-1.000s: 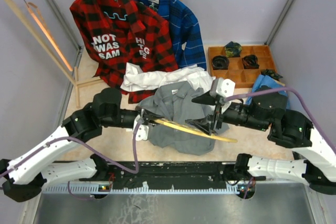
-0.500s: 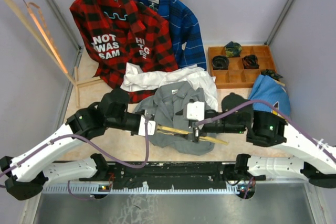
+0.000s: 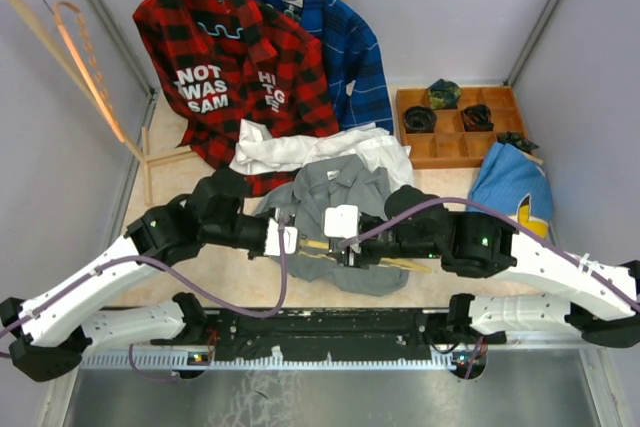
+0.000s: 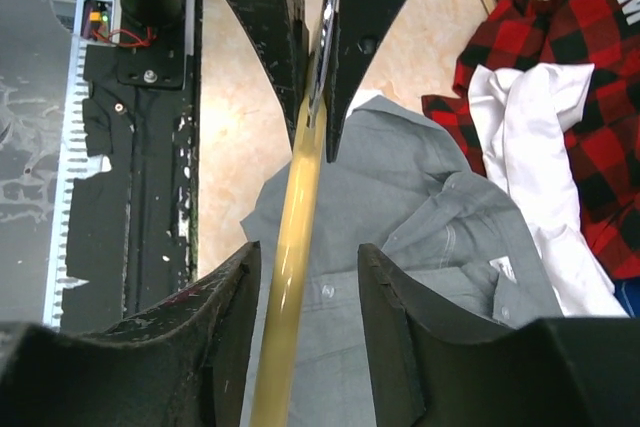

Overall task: Place the shirt on the hanger
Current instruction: Adjust the hanger, then hang the shirt on the hanger.

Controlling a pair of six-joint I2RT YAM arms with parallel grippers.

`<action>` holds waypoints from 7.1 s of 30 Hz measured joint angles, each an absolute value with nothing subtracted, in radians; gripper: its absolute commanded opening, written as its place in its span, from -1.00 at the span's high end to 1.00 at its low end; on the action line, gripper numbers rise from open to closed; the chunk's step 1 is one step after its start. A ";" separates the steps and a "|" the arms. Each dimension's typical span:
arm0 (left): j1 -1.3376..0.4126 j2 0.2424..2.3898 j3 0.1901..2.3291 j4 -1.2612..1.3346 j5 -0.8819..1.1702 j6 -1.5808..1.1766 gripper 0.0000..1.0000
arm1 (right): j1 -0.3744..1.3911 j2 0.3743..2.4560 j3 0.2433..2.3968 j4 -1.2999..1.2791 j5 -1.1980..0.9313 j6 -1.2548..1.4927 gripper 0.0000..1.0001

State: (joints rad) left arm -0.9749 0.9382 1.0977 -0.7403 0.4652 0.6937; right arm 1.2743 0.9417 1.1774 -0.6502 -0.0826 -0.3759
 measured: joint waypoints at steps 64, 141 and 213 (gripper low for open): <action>-0.969 0.559 0.820 -0.368 0.010 0.001 -0.98 | 1.296 0.234 0.764 -0.500 0.400 0.303 1.00; -0.519 1.399 1.188 -0.430 0.189 -0.231 1.00 | 0.374 0.362 0.978 -0.788 0.069 0.413 1.00; -1.259 1.563 2.151 -0.956 -0.699 0.212 1.00 | 0.554 0.797 0.842 0.303 -0.401 0.281 1.00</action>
State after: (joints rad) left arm -1.2587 1.5627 2.1509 -0.9562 -0.6991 0.2115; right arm 0.5545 0.7971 0.8421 0.3035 -0.4011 0.2806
